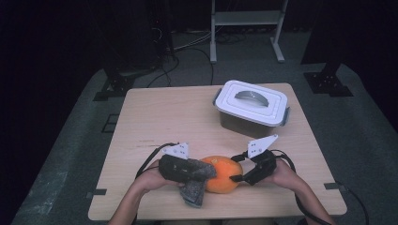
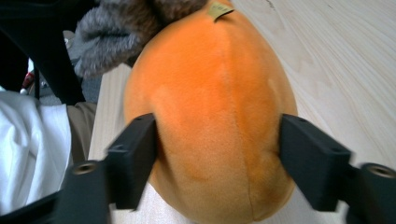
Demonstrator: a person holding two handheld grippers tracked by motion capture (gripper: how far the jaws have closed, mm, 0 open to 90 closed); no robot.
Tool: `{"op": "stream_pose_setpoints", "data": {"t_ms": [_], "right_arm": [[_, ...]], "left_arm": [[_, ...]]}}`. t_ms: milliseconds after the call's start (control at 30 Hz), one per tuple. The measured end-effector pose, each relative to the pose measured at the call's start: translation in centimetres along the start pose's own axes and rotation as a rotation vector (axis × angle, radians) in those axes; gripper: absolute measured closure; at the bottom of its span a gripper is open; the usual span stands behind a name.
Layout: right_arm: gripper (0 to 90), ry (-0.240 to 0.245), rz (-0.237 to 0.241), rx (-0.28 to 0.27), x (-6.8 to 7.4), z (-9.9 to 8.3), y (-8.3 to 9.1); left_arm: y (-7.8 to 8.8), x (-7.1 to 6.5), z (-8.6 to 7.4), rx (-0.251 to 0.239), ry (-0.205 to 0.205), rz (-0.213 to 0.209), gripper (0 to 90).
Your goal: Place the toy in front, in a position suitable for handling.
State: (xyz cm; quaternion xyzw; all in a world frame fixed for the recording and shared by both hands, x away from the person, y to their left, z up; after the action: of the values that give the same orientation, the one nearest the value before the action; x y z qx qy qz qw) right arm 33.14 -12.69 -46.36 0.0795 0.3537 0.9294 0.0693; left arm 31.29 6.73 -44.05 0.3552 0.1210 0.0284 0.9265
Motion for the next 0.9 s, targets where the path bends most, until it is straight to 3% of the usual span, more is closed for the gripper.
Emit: {"op": "stream_pose_setpoints", "data": {"t_ms": [267,367,433,567,800,833,900], "right_arm": [[41.0,0.106,-0.015,-0.016,0.8,0.5,-0.5],[40.9,0.106,-0.015,-0.022,0.8,0.7,-0.6],[38.8,0.092,-0.017,-0.024,0.6,0.7,-0.6],[31.5,0.054,-0.022,-0.021,0.3,0.5,-0.5],[28.8,0.011,0.001,-0.016,0.3,0.2,-0.6],[29.0,0.010,0.004,-0.019,0.4,0.3,-0.7],[39.0,0.025,0.006,-0.025,0.5,0.5,-1.0]], "left_arm": [[1.8,0.4,2.7,-0.070,-0.033,0.025,71.3],[0.8,0.6,2.5,-0.006,-0.047,0.056,71.2],[0.2,1.0,1.9,0.007,-0.035,0.062,71.2],[0.3,1.3,0.8,-0.014,0.005,0.051,72.2],[0.9,1.0,-0.8,-0.022,0.030,0.041,72.4],[0.9,0.9,-0.8,-0.024,0.031,0.040,72.3],[1.1,0.8,-0.9,-0.025,0.028,0.036,72.3]]}}
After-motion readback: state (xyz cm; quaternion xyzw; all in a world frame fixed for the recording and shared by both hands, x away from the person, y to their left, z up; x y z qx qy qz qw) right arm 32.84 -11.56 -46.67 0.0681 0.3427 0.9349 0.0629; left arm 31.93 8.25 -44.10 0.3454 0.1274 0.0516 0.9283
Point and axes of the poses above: each handheld gripper's, and its own axes: y roughly backward along the jaws, z roughly out of its top, x roughly to its left, the point moved 7 cm from there along -y, roughly forward along the jaws, and after that the axes turned 6 degrees about x, right-handed, at the moved point
